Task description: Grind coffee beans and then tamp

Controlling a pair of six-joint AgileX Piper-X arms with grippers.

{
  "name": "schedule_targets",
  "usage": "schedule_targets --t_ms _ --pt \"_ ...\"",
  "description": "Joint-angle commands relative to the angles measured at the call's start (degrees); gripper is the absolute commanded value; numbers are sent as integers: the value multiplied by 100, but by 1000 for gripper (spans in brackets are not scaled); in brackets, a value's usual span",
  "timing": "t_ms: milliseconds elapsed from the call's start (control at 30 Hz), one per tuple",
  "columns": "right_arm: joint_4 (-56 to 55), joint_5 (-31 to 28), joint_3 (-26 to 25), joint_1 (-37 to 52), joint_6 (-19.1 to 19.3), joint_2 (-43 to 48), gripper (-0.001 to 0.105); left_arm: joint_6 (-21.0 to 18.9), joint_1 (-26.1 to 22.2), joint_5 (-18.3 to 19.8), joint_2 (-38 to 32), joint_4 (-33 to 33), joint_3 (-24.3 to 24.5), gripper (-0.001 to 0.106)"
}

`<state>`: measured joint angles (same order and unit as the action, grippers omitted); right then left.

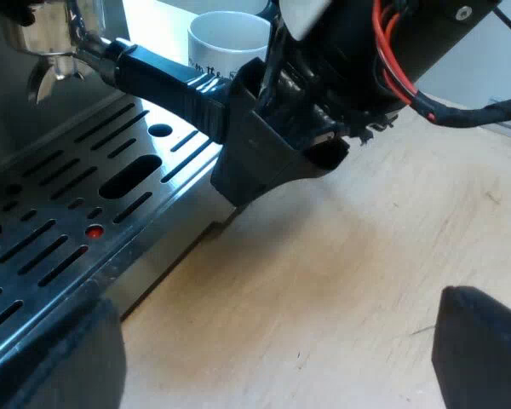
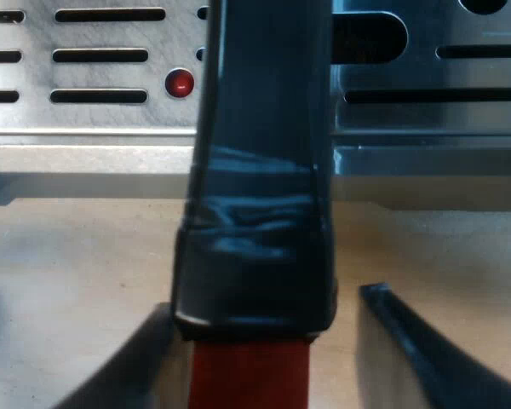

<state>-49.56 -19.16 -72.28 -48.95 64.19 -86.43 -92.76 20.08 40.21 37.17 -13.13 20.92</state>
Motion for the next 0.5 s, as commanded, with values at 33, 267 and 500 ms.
schedule_targets --t_ms 33,267,500 --pt "-83 10 -22 30 67 -3 35 28 40 71 -30 116 30 85" --pt "-82 10 -22 30 67 -3 10 28 40 71 -30 116 30 85" --pt "-82 10 -22 30 77 -3 0 28 40 71 -30 116 30 85"
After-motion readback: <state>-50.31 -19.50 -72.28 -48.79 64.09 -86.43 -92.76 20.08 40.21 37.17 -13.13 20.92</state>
